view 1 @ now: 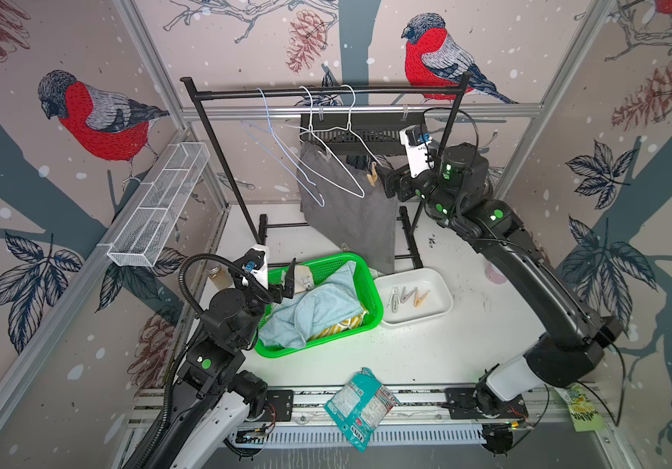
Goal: Remove the clothespins securing towels to the hanger
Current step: Pick up the hanger from the clothesline.
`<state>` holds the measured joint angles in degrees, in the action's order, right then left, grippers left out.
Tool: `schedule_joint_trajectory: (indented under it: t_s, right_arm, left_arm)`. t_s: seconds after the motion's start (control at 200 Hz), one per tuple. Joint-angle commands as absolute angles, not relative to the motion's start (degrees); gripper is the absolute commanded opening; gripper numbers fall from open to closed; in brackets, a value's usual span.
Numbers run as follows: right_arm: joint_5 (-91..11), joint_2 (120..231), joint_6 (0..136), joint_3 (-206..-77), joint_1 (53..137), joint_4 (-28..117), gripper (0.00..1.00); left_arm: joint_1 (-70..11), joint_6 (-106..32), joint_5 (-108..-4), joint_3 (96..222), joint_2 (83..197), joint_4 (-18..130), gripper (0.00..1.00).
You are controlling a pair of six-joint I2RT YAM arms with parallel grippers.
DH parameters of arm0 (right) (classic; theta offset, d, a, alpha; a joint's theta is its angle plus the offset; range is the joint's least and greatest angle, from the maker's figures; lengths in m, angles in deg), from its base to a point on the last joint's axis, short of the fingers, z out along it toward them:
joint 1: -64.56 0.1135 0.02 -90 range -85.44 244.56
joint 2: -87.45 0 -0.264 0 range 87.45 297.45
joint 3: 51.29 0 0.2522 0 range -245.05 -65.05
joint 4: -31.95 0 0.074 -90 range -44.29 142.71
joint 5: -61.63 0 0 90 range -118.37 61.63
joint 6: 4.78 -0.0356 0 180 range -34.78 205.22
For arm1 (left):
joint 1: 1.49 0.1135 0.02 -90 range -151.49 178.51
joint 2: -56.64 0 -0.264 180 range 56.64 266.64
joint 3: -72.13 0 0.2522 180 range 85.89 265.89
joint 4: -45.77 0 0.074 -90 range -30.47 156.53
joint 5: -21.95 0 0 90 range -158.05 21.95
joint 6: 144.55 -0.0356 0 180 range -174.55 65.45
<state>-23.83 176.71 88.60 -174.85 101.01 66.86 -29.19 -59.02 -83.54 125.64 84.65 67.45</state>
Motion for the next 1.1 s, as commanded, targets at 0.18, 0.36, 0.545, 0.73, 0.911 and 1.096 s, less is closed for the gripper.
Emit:
schedule_joint_trajectory:
  t_s: [0.18,0.36,0.545,0.73,0.911,1.096]
  right_arm:
    - [-30.97,182.46,84.77,-181.66,96.93,68.88,0.92]
    - [-35.04,189.56,84.43,-190.34,96.38,71.44,0.92]
    - [-36.83,196.27,84.08,-197.33,96.13,71.56,0.89]
    - [-38.17,202.03,84.07,-203.34,96.03,71.51,0.82]
    - [-38.69,204.63,84.42,-204.33,95.97,69.21,0.73]
    - [-40.07,205.84,84.86,-205.23,95.98,67.89,0.45]
  left_arm:
    - [-29.25,-56.85,-84.83,125.92,84.33,66.06,0.99]
    - [-29.25,-56.40,-88.16,125.46,83.55,66.46,0.99]
    - [-29.20,-56.84,-90.20,125.88,83.62,67.67,0.99]
    - [-29.24,-57.44,-90.73,125.89,83.80,68.14,0.99]
    - [-29.24,-58.23,-91.00,125.92,84.36,68.15,0.99]
    - [-29.26,-58.57,-91.09,126.01,84.74,68.14,0.99]
